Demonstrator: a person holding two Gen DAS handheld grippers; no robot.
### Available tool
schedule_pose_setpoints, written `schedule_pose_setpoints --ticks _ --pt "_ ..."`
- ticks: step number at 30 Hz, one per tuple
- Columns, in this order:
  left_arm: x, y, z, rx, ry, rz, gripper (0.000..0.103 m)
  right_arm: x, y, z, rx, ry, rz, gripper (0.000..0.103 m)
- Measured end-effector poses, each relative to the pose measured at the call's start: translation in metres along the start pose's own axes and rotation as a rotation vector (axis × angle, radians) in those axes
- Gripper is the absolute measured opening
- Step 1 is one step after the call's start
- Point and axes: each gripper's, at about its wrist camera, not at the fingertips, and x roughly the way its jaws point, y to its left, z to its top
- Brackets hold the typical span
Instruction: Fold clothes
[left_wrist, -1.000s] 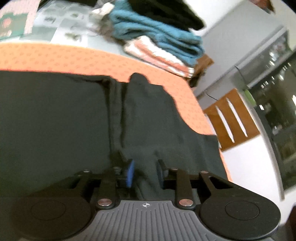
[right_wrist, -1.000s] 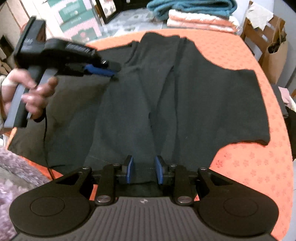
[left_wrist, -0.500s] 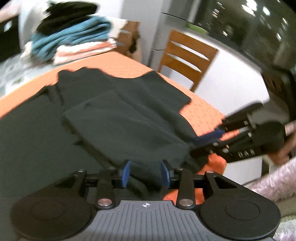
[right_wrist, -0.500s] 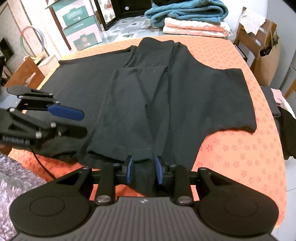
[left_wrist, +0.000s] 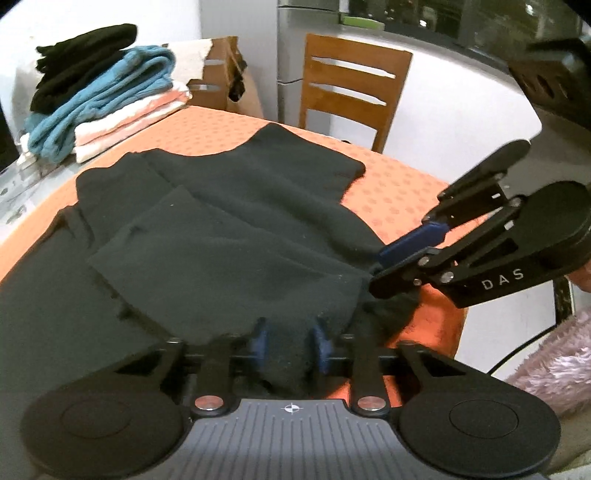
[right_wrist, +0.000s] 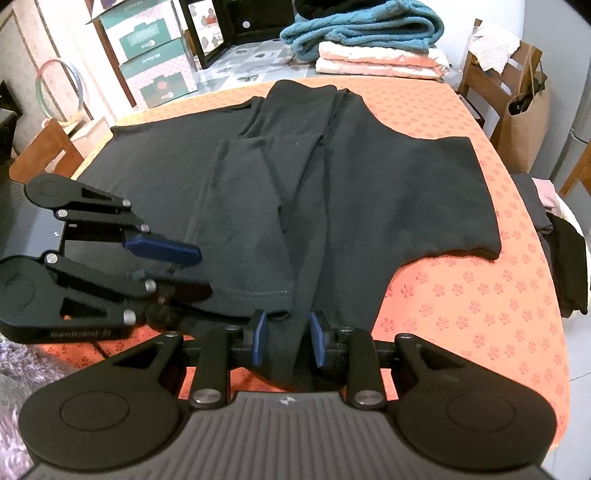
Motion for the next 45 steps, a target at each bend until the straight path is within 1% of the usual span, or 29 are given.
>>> schedule_pose_setpoints --ticks 1,4,5,6,7,9,10,12,13,16,19,20,23,25,26,27,28,29,30,33,37,42,43,44,45 --pt "-0.002 0.000 -0.001 -0.002 0.000 -0.005 0.014 0.000 0.000 0.000 0.001 -0.002 0.001 0.030" --pt "-0.007 0.000 -0.003 -0.007 -0.002 -0.018 0.015 0.000 0.002 0.000 -0.012 -0.004 0.009 0.030" --pt "-0.007 -0.003 -0.003 0.009 0.005 -0.019 0.018 0.000 0.002 0.000 -0.012 -0.004 0.009 0.030" --pt "-0.006 -0.007 -0.003 0.029 0.015 -0.018 0.027 0.000 0.002 0.000 -0.011 -0.004 0.010 0.030" --pt "-0.005 -0.010 -0.004 0.050 0.024 -0.017 0.033 0.000 0.002 0.000 -0.011 -0.005 0.010 0.030" --pt "-0.002 -0.015 -0.004 0.079 0.041 -0.016 0.036 0.000 0.002 0.000 -0.010 -0.005 0.010 0.030" --pt "0.001 -0.015 -0.003 0.084 0.048 -0.015 0.040 0.000 0.002 0.000 -0.010 -0.006 0.010 0.030" --pt "0.002 -0.016 0.000 0.093 0.037 -0.003 0.045 0.000 0.003 -0.001 -0.010 -0.007 0.010 0.030" --pt "0.003 -0.017 0.001 0.099 0.039 -0.009 0.048 0.000 0.003 -0.001 -0.009 -0.007 0.010 0.030" --pt "0.008 -0.018 0.003 0.114 0.053 -0.040 0.049 0.001 0.003 -0.001 -0.008 -0.008 0.010 0.030" --pt "0.010 -0.018 0.001 0.105 0.068 -0.070 0.050 0.001 0.003 -0.001 -0.008 -0.009 0.010 0.030" --pt "0.010 -0.018 0.000 0.103 0.071 -0.071 0.050 0.000 0.003 -0.001 -0.003 -0.011 0.011 0.030" --pt "0.010 -0.015 -0.003 0.094 0.062 -0.040 0.051 0.000 0.002 -0.001 0.005 -0.013 0.011 0.030" --pt "0.009 -0.013 -0.005 0.089 0.052 -0.018 0.048 0.000 0.003 -0.002 0.005 -0.011 0.013 0.030" --pt "0.008 -0.013 -0.005 0.087 0.044 -0.009 0.043 0.001 0.003 -0.002 0.003 -0.011 0.013 0.030" --pt "0.006 -0.012 -0.006 0.086 0.032 0.000 0.027 0.001 0.004 -0.002 0.001 -0.011 0.014 0.030" --pt "0.003 -0.012 -0.006 0.082 0.016 0.009 0.016 0.001 0.005 -0.002 -0.001 -0.010 0.014 0.030" --pt "0.000 -0.012 -0.007 0.076 -0.001 0.018 0.014 0.001 0.006 -0.001 -0.003 -0.010 0.015 0.030" --pt "-0.004 -0.011 -0.007 0.069 -0.021 0.027 0.009 0.001 0.006 -0.001 -0.005 -0.010 0.015 0.030" --pt "-0.017 -0.006 -0.010 0.025 -0.078 0.043 0.007 0.002 0.008 0.001 -0.016 -0.011 0.019 0.030" --pt "-0.036 0.005 -0.014 -0.085 -0.133 0.032 0.007 0.003 0.012 0.004 -0.031 -0.021 0.030 0.030" --pt "-0.050 0.019 -0.020 -0.197 -0.154 0.003 0.007 0.008 0.027 0.006 -0.079 -0.041 0.054 0.030" --pt "-0.051 0.020 -0.022 -0.207 -0.151 0.002 0.007 0.009 0.032 0.006 -0.105 -0.054 0.041 0.021" --pt "-0.052 0.021 -0.023 -0.213 -0.148 0.002 0.007 0.009 0.037 0.007 -0.140 -0.053 0.035 0.002" --pt "-0.052 0.022 -0.025 -0.217 -0.137 -0.001 0.007 0.007 0.043 0.008 -0.169 -0.056 0.025 0.003"
